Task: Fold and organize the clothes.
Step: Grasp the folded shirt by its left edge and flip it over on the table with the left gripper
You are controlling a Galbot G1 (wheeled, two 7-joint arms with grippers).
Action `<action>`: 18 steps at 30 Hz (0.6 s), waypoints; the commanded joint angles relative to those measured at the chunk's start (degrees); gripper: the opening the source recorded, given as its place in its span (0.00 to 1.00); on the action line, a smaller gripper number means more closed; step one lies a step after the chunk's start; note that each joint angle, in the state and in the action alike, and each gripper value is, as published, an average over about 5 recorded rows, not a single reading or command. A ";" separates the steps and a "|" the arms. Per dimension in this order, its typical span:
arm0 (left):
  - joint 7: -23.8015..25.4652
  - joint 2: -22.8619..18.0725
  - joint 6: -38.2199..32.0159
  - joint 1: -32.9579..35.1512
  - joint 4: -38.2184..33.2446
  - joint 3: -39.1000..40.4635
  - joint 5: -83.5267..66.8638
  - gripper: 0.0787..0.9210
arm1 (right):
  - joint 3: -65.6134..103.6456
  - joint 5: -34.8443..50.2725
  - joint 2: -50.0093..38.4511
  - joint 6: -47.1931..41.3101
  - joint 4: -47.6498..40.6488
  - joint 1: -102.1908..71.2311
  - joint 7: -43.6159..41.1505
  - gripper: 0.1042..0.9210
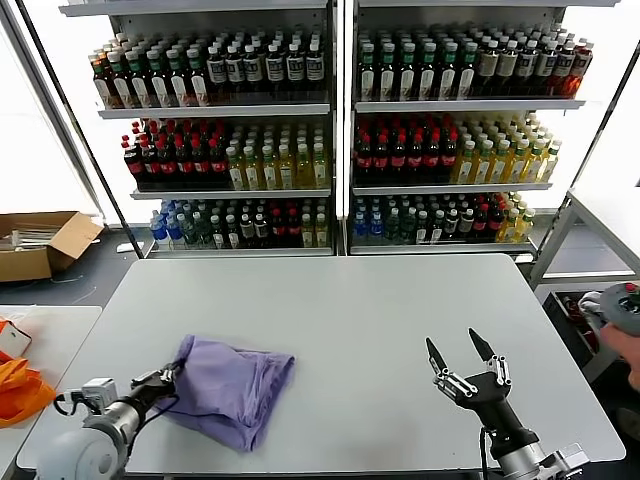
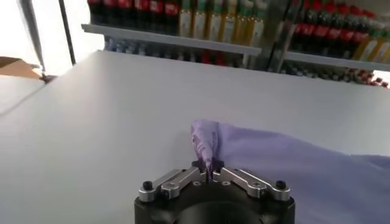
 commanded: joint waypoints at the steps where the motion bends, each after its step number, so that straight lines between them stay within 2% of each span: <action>1: 0.96 2.79 -0.28 1.14 4.17 -21.87 -3.82 0.04 | -0.22 0.25 -0.20 -0.05 -0.08 0.48 0.00 0.88; 6: 2.12 6.28 -0.21 2.18 8.25 -29.61 -3.94 0.04 | -0.17 0.45 -0.52 0.14 -0.06 0.25 -0.09 0.88; 10: 2.20 8.15 -0.05 2.82 7.87 -32.66 -4.16 0.04 | 0.06 0.60 -0.54 0.21 0.23 0.08 -0.10 0.88; 14: 1.43 7.44 0.19 3.97 1.40 -32.25 -4.30 0.04 | 0.41 0.69 -0.27 0.50 0.29 -0.41 -0.17 0.88; 18: -1.33 3.65 1.31 4.84 -8.58 -26.06 -3.81 0.04 | 0.48 0.50 0.12 0.98 0.05 -1.05 -0.27 0.88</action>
